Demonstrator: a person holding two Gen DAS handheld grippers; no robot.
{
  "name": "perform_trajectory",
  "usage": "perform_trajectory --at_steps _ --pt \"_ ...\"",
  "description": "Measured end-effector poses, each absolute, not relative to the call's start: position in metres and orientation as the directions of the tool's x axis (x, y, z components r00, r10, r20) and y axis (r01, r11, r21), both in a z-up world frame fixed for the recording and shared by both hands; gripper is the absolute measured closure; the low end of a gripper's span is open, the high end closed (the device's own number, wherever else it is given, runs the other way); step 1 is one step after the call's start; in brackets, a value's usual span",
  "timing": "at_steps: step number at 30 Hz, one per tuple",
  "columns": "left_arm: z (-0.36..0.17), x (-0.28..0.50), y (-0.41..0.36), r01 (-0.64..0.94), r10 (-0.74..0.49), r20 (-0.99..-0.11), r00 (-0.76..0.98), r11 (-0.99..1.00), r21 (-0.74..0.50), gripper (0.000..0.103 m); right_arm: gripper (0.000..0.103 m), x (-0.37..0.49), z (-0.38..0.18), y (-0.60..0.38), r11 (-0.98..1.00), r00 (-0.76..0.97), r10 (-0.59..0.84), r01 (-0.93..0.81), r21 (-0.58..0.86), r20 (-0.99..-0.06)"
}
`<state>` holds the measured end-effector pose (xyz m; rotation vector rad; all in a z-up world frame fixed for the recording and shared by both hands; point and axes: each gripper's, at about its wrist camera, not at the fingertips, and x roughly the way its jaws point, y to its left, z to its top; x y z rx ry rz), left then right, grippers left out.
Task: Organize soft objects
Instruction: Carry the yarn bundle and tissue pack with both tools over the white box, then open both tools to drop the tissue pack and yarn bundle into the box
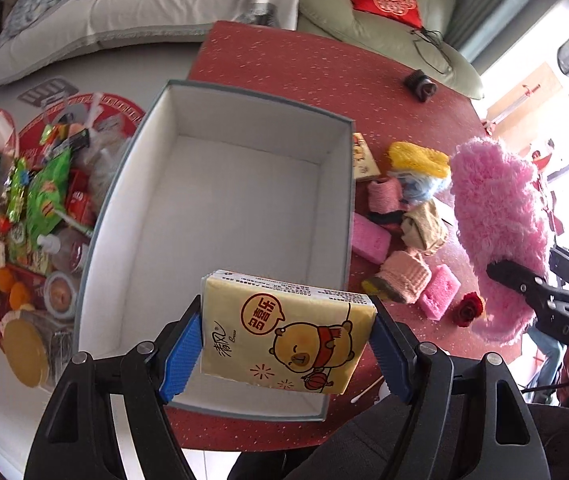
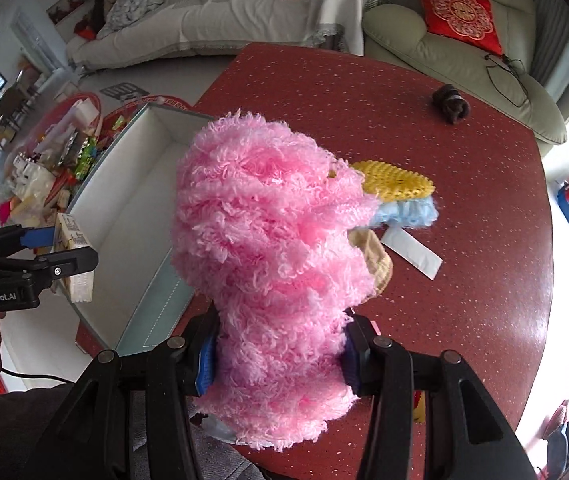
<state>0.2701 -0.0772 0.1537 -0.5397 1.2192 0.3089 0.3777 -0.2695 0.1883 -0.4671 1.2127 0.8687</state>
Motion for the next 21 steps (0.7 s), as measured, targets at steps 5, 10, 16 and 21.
perform_trajectory --at_steps 5,10,16,21 --pt "0.158 0.267 -0.070 -0.517 -0.042 -0.943 0.330 0.828 -0.217 0.026 0.051 0.361 0.188 -0.234 0.498 0.036 0.323 -0.856 0.137 -0.946" --pt "0.162 0.265 -0.065 -0.520 -0.022 -0.945 0.327 0.830 -0.200 0.026 0.051 0.353 0.206 -0.202 0.437 0.028 0.356 -0.889 0.139 -0.934" --pt "0.154 0.258 -0.054 -0.548 -0.005 -0.953 0.303 0.817 -0.179 0.026 0.051 0.350 0.215 -0.169 0.406 0.016 0.377 -0.902 0.149 -0.926" --pt "0.157 0.253 -0.041 -0.568 0.010 -0.951 0.308 0.804 -0.176 0.026 0.051 0.342 0.224 -0.141 0.370 0.020 0.395 -0.919 0.139 -0.919"
